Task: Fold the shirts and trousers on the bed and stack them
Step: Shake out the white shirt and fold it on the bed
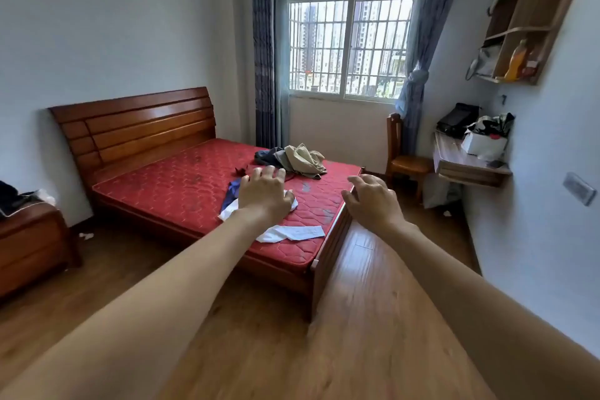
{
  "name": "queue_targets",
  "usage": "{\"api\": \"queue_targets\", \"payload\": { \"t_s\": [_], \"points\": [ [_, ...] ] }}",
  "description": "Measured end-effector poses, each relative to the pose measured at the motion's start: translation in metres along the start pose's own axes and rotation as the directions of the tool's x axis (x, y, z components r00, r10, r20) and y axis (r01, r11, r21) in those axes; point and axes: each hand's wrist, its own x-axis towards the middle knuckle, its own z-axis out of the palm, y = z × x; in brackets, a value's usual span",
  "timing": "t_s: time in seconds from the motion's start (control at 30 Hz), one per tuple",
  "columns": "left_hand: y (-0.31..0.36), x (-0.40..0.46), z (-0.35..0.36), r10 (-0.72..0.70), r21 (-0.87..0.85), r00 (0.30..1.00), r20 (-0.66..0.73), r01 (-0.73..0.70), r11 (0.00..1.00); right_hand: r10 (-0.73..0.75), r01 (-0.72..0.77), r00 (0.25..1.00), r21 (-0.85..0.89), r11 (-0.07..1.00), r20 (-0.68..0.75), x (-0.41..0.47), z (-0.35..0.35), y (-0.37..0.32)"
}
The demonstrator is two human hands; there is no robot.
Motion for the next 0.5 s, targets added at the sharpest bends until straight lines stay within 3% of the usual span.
{"api": "queue_targets", "payload": {
  "t_s": [0.17, 0.5],
  "points": [
    [0.031, 0.042, 0.065, 0.008, -0.006, 0.994, 0.109, -0.007, 1.000, 0.097, -0.097, 0.991, -0.010, 0.995, 0.090, 0.028, 0.044, 0.062],
    [0.122, 0.180, 0.173, 0.005, -0.054, 0.975, 0.223, 0.007, 0.998, 0.106, -0.095, 0.980, -0.068, 0.993, 0.169, 0.142, 0.086, 0.203]
  ]
}}
